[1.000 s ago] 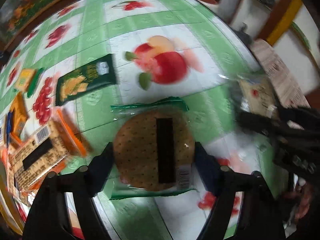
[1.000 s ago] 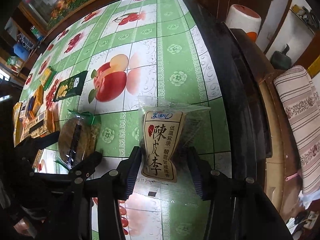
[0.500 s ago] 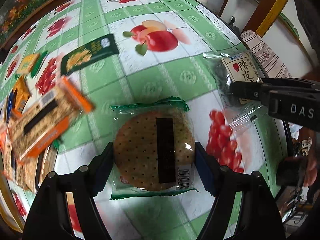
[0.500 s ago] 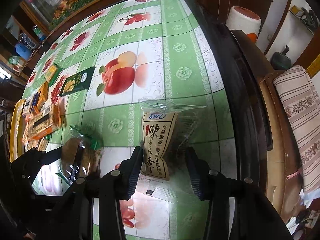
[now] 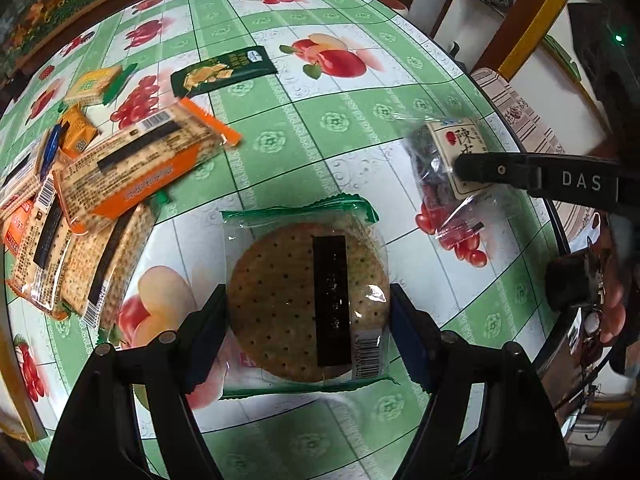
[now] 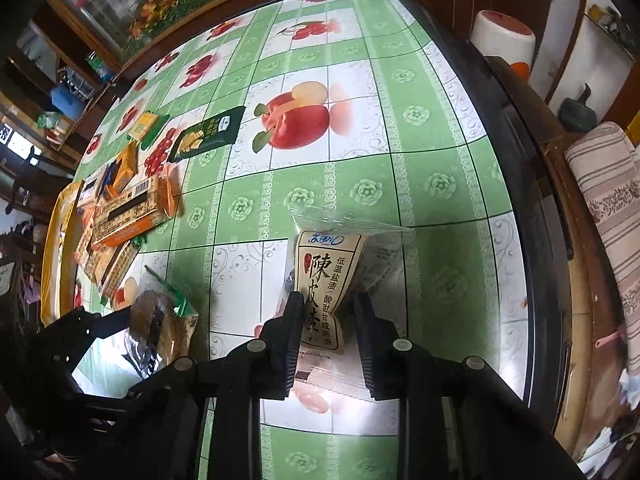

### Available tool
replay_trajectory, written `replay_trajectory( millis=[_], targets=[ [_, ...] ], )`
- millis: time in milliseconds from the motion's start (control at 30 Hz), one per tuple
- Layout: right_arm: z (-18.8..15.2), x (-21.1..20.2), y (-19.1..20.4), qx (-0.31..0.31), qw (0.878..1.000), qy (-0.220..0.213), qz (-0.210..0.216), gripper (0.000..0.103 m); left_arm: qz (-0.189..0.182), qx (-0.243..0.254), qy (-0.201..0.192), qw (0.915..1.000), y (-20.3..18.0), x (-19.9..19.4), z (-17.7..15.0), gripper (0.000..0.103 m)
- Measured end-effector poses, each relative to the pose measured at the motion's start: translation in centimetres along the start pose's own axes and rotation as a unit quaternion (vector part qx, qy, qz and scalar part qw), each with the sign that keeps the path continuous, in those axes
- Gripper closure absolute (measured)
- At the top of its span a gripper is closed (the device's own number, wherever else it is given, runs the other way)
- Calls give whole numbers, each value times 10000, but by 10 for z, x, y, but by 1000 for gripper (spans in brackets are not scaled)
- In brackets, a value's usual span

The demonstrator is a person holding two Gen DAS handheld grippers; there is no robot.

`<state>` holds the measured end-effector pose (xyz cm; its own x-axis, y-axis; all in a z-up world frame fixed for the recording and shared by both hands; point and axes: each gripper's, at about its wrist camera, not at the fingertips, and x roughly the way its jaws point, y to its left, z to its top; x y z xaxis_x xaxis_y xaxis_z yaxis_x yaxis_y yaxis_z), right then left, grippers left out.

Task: Organize snacks
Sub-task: 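Lift both held packs and carry them over the white tray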

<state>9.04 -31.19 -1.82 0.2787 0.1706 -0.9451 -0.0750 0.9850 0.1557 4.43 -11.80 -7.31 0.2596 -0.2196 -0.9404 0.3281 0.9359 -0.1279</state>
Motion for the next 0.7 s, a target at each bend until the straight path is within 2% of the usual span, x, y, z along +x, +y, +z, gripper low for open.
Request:
replay_trajectory(
  millis=[100, 167, 200, 233, 333, 367, 400, 433, 500, 600, 700],
  targets=[
    [5, 5, 3, 119, 9998, 42, 176, 71, 36, -46, 87, 9999, 2, 6, -1, 28],
    [10, 13, 1, 399, 9986, 195, 282, 45, 33, -44, 94, 9999, 2, 8, -2, 28],
    [12, 22, 3, 456, 9978, 441, 166, 26, 13, -25, 82, 10000, 2, 8, -2, 28],
    [13, 27, 5, 472, 9976, 496, -33, 20, -28, -31, 95, 9999, 2, 8, -2, 28],
    [18, 32, 26, 35, 9988, 280, -390, 26, 25, -5, 71, 10000, 2, 9, -2, 28],
    [20, 38, 31, -85, 9976, 389, -570, 28, 6, -9, 66, 10000, 2, 8, -3, 28],
    [19, 39, 34, -133, 9964, 382, -742, 46, -26, -38, 53, 10000, 3, 8, -4, 28],
    [18, 39, 38, -248, 9958, 349, -815, 49, -45, -52, 32, 10000, 3, 7, -4, 28],
    [14, 36, 37, -228, 9968, 410, -650, 54, -23, -41, 11, 10000, 4, 7, -6, 28],
    [9, 30, 27, 22, 9983, 474, -332, 54, -63, -47, -18, 10000, 6, 4, -10, 28],
    [4, 19, 24, 65, 9990, 391, -207, 54, -132, -62, -43, 9999, 6, 1, -14, 28]
  ],
)
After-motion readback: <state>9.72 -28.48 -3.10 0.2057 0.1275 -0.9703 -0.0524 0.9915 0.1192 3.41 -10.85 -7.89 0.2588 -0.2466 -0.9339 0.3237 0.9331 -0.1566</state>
